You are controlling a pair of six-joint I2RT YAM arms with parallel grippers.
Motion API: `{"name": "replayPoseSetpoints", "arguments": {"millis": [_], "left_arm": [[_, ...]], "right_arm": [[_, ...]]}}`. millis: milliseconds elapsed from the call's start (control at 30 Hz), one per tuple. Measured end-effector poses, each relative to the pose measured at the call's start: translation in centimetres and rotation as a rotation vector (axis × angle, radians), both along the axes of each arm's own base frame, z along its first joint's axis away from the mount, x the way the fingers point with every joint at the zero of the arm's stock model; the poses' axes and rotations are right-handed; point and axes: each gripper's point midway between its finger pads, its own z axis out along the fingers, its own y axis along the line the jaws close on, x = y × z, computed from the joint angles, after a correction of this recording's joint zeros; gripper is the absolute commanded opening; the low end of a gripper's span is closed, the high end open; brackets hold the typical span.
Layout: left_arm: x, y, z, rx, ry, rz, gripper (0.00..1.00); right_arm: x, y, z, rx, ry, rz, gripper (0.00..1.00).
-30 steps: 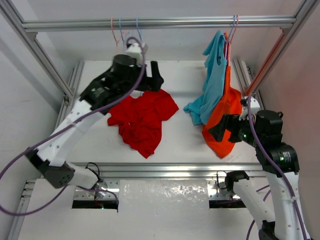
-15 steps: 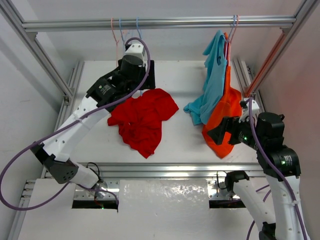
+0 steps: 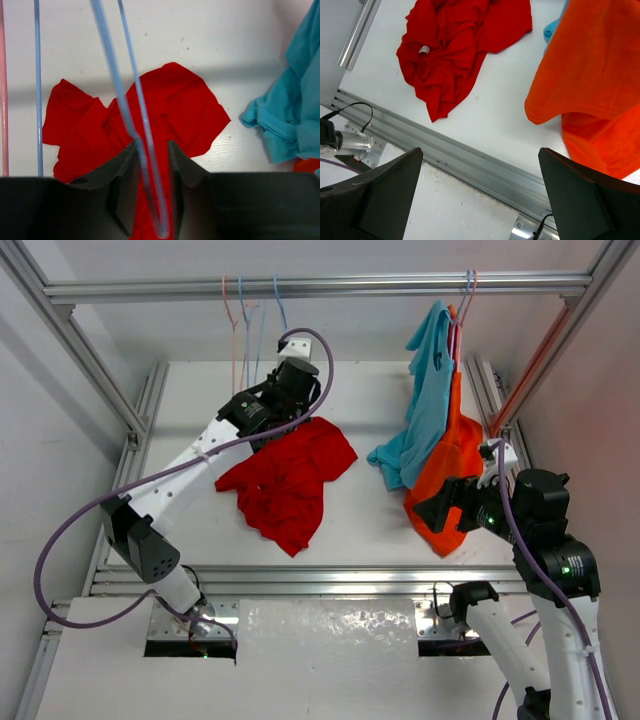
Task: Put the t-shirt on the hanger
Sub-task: Pick up the hanger from the clothesline.
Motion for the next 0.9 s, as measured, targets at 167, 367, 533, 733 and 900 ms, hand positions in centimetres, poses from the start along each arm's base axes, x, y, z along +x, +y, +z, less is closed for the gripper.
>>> {"name": "replayPoseSetpoints", "arguments": {"millis": [167, 367, 533, 733, 900], "left_arm": [[0.6, 0.5, 0.1, 0.0, -0.012, 0.024, 0.03], [0.6, 1.1, 1.1, -0.005, -0.033, 0.017, 0.0], [-0.8, 1.6, 3.1, -0.007, -0.057, -0.037, 0.0], [-4.2, 3.0, 8.2, -0.088, -0.15, -0.101, 0.0], [-8.3, 4.7, 10.9, -0.189, -0.246, -0.154, 0.0]], "right_arm": [[0.0, 0.2, -0.1, 0.005, 0.0, 0.013, 0.99], [-0.1, 0.4, -0.1, 0.009, 0.004, 0.026, 0.99], [-0.1, 0.5, -0.1, 0.012, 0.003, 0.029, 0.99], [-0.2, 1.0, 0.2, 0.031, -0.002, 0.051, 0.99], [-0.2, 3.0, 2.0, 0.121, -0.037, 0.155, 0.99]]}}
